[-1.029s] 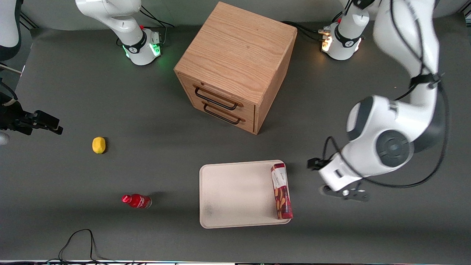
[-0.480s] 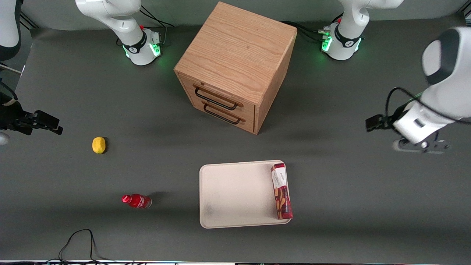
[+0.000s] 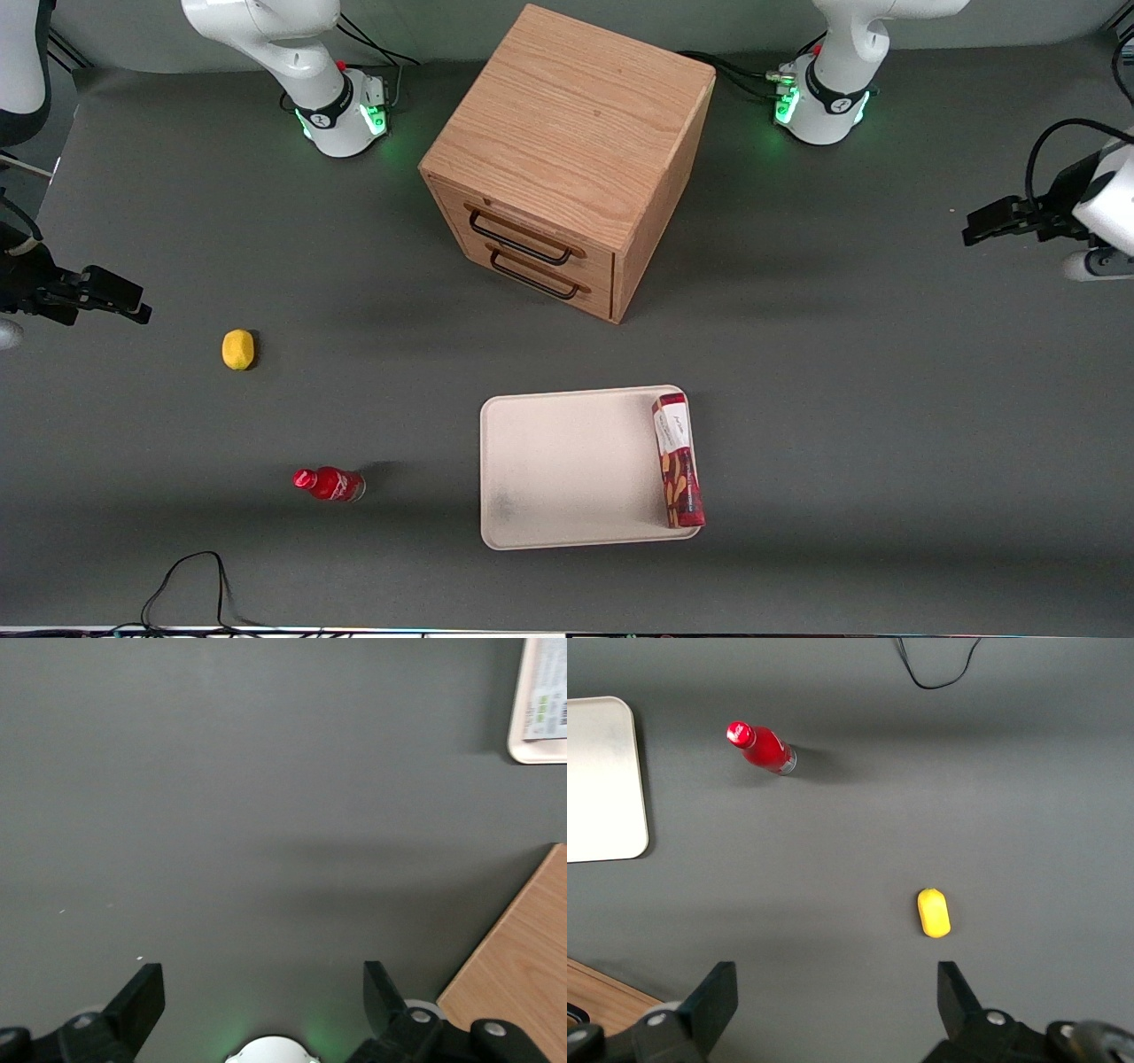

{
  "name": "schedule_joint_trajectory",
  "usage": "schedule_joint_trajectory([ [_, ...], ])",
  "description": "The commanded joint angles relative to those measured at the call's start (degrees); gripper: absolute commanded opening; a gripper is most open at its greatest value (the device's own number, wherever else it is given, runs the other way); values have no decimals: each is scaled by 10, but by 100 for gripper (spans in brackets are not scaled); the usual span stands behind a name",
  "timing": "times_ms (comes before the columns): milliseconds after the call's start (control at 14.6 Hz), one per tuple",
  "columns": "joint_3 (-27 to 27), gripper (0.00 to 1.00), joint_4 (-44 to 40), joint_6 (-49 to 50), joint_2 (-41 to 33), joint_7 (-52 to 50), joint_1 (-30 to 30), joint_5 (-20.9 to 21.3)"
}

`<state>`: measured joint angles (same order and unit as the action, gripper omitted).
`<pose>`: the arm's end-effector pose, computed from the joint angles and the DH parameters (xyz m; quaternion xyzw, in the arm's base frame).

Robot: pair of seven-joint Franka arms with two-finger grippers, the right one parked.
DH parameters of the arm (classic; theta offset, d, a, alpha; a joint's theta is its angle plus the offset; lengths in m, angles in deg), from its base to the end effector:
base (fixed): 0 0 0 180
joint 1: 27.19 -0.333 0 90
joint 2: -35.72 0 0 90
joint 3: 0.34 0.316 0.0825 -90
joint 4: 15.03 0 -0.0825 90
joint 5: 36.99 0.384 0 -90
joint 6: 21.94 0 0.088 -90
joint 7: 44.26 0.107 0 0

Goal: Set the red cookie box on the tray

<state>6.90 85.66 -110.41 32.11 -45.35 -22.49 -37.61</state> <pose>0.5242 0.0238 0.5689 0.9966 0.0314 -0.0752 0.0103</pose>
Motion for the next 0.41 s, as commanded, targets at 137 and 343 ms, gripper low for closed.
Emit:
schedule_joint_trajectory([
  [137,-88,100,-24,17,3,-18,-80,25],
  [343,-88,100,-33,21,4,-29,-74,26],
])
